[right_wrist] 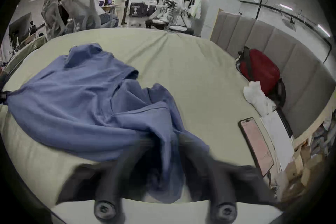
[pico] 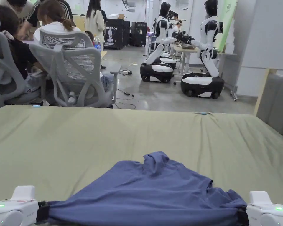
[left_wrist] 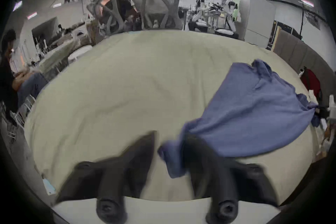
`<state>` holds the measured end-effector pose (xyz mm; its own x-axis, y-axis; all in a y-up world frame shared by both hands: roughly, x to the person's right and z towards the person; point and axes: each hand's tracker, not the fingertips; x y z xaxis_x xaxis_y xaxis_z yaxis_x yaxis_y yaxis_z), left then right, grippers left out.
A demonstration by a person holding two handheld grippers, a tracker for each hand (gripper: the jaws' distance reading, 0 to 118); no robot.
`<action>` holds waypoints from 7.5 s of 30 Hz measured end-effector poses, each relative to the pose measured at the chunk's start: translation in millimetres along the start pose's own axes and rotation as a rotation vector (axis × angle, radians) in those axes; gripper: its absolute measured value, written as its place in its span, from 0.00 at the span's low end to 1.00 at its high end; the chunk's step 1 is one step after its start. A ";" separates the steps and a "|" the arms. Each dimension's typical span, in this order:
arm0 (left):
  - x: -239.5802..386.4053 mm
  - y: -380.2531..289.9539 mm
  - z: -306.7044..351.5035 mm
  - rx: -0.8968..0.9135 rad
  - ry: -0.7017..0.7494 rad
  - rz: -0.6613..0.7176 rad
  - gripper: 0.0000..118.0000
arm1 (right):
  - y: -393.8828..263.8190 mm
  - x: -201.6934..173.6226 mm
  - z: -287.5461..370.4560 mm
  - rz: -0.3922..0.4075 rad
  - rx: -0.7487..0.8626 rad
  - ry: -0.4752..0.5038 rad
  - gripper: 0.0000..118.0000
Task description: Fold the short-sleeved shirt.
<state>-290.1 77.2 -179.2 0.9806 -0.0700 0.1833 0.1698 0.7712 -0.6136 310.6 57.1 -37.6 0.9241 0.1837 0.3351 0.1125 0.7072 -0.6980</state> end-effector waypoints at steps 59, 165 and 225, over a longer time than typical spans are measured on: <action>-41.1 33.4 -67.0 -0.289 -0.290 0.200 0.01 | 190.9 -129.2 -220.3 0.177 -0.138 0.400 0.65; 77.6 15.0 34.3 0.101 -0.124 -0.046 0.70 | 16.3 -72.1 80.0 0.016 0.221 0.243 0.76; 54.6 57.7 -30.9 -0.126 -0.203 -0.011 0.00 | 36.4 -33.2 11.6 -0.009 0.106 0.234 0.03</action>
<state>-223.8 98.3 -228.3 0.9410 0.0602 0.3330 0.2036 0.6852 -0.6993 279.8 84.7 -66.8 0.9840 0.0224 0.1768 0.0939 0.7782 -0.6210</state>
